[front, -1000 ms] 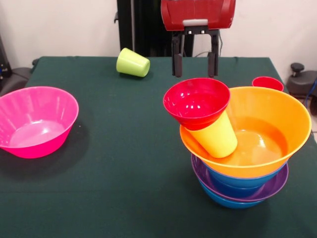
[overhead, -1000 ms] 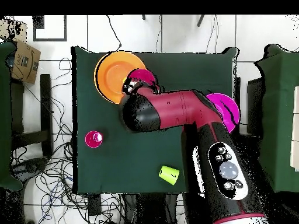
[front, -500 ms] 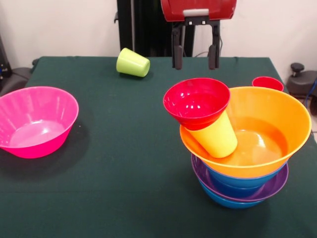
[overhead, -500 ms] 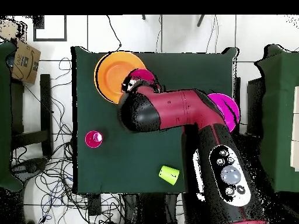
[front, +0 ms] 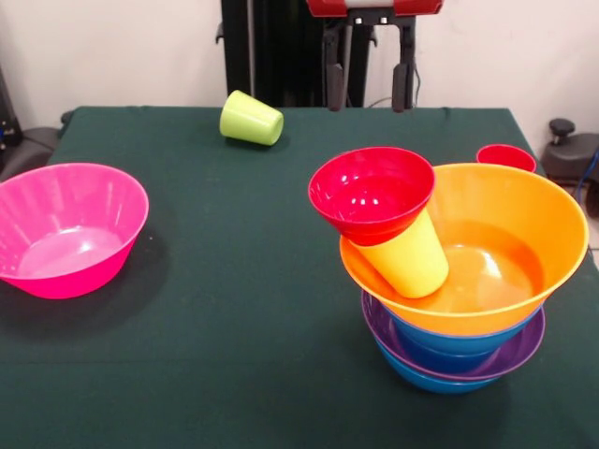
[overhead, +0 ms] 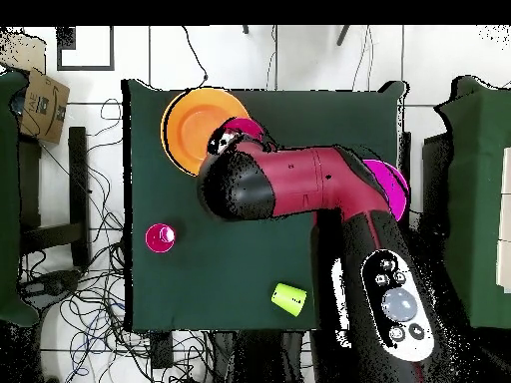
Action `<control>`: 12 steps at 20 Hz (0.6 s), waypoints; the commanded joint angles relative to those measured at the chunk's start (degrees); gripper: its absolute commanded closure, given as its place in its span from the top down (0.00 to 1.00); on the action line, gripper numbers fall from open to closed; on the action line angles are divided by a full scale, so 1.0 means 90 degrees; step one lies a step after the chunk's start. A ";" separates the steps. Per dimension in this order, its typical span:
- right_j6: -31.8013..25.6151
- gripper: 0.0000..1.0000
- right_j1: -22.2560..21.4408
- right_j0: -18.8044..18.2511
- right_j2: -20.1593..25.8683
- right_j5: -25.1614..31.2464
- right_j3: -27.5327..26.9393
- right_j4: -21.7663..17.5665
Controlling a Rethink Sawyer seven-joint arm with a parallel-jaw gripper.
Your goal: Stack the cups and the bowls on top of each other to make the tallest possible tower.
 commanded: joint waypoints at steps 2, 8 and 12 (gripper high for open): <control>-0.0514 1.00 0.0326 0.0224 0.0325 0.0692 -0.0357 0.0066; -0.0391 1.00 0.0585 0.0287 0.0387 0.0494 -0.0463 0.0138; -0.0327 1.00 0.0733 0.0335 0.0422 0.0378 -0.0551 0.0165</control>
